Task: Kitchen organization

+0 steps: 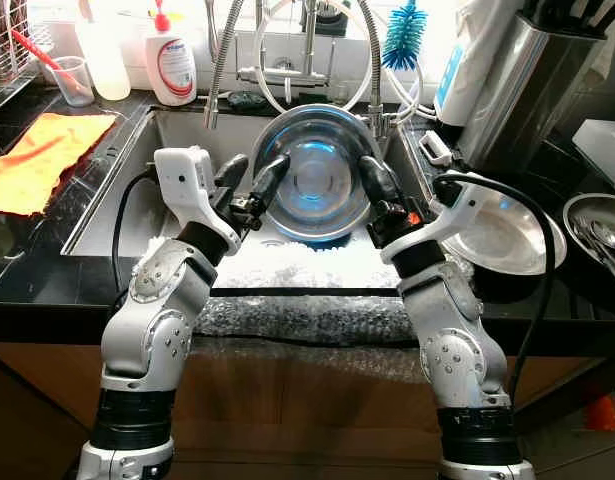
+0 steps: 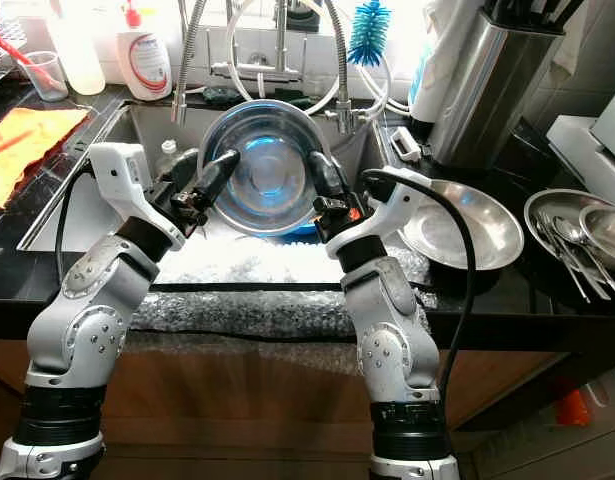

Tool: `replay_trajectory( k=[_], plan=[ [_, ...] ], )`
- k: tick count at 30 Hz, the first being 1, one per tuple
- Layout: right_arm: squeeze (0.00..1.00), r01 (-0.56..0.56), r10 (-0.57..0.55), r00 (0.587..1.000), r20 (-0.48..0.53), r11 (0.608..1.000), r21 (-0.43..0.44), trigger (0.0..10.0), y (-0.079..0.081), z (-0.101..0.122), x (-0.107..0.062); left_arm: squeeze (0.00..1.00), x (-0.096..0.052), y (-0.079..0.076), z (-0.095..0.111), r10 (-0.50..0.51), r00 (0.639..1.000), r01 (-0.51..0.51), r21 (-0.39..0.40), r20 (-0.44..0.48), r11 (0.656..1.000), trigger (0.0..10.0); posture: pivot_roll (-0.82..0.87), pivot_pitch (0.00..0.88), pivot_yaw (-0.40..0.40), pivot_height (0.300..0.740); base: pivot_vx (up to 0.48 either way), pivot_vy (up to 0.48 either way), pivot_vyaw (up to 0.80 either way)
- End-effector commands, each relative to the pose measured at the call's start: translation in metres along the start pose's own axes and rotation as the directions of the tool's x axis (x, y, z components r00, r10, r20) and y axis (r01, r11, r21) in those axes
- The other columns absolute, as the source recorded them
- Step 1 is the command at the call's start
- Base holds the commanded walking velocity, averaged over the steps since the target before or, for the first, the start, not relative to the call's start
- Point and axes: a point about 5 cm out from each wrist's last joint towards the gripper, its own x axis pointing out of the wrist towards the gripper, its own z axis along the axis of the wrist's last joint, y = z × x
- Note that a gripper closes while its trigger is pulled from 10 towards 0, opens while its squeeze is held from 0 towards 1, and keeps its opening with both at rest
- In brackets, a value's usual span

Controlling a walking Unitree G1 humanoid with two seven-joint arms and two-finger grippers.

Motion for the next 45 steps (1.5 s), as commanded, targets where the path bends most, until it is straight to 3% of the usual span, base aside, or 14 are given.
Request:
replay_trajectory(
  k=[1,36,37,38,39,45],
  plan=[
    [0.0,-0.025,0.025,0.999,0.02,0.999,-0.02,10.0,0.005,0.006,0.0,0.0,0.003,-0.002,0.005,-0.002,1.0,0.002,0.017,0.022,1.0,0.0,0.0,0.039,-0.075,0.74,0.0,0.0,0.0],
    [0.0,-0.031,0.03,0.999,-0.018,0.998,-0.06,10.0,0.005,0.002,0.001,0.0,0.004,-0.005,0.003,-0.022,1.0,0.021,0.05,0.018,0.999,0.0,0.0,0.048,-0.084,0.74,0.0,0.0,0.0],
    [0.36,-0.031,0.03,0.999,-0.018,0.998,-0.059,10.0,0.005,0.002,0.002,0.0,0.004,-0.005,0.004,-0.019,1.0,0.018,0.047,0.025,0.999,0.0,0.0,0.048,-0.084,0.74,0.0,0.0,0.0],
    [0.93,-0.03,0.029,0.999,-0.017,0.998,-0.059,10.0,0.004,0.002,0.002,0.0,0.004,-0.005,0.004,-0.018,0.999,0.016,0.045,0.028,0.999,0.0,0.0,0.048,-0.084,0.74,0.0,0.0,0.0],
    [1.0,-0.027,0.026,1.0,-0.015,0.998,-0.059,10.0,0.004,0.002,0.002,0.0,0.005,-0.005,0.005,-0.013,0.999,0.012,0.038,0.037,0.999,0.0,0.0,0.047,-0.084,0.74,0.0,0.0,0.0],
    [1.0,-0.025,0.024,1.0,-0.016,0.998,-0.06,10.0,0.003,0.002,0.002,0.0,0.003,0.001,0.013,0.037,0.995,-0.035,-0.015,0.09,0.999,0.0,0.0,0.048,-0.085,0.74,0.0,0.0,0.0]
  ],
)
